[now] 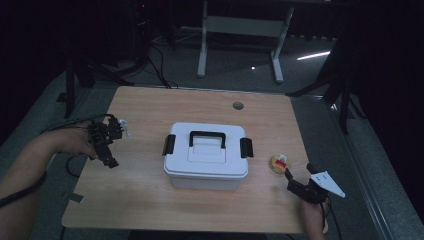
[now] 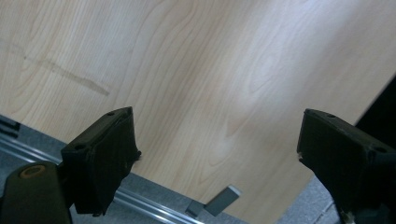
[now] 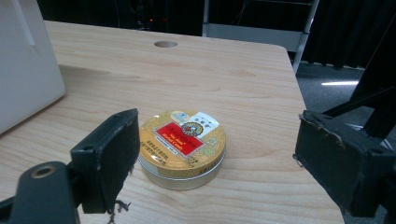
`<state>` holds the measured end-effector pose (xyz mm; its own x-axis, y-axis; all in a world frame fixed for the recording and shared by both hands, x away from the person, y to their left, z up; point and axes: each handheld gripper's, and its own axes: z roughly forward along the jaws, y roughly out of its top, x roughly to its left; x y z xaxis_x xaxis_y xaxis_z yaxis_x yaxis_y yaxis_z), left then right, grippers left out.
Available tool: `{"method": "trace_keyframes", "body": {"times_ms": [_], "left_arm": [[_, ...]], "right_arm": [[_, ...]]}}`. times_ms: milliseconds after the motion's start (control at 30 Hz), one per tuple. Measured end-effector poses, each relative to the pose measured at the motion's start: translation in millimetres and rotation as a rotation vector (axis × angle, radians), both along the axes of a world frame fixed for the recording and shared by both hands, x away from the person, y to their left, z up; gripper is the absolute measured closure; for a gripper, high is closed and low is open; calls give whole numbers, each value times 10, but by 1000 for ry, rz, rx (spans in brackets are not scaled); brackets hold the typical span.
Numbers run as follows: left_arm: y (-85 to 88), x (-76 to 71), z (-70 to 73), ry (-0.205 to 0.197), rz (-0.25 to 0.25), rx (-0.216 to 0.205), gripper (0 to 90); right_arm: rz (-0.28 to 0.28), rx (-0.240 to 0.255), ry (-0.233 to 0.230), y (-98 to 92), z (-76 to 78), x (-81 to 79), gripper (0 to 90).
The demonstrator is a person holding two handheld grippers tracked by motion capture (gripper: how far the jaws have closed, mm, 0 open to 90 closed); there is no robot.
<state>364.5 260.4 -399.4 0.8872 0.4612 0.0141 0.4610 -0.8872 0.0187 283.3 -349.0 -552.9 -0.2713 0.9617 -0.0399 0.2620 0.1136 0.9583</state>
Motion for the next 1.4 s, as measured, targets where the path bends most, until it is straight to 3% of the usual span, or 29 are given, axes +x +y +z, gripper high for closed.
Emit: {"method": "trace_keyframes", "body": {"times_ms": [267, 567, 700, 767, 900, 1400], "left_arm": [[-155, 31, 186, -4, -42, -8, 125], [-367, 54, 302, -4, -91, 7, 138], [-452, 70, 357, -5, -109, -16, 138], [-507, 77, 383, -12, -126, -7, 138], [-620, 97, 414, 6, -141, -3, 138], [-1089, 172, 470, 2, -239, -25, 139]], "right_arm": [[0, 0, 3, 0, 0, 1, 137], [4, 0, 13, 6, 1, 4, 137], [5, 0, 14, 6, 1, 5, 137], [5, 0, 14, 7, 1, 6, 137], [8, -1, 14, 8, 1, 8, 137], [18, -8, 17, 10, 2, 8, 137]]}}
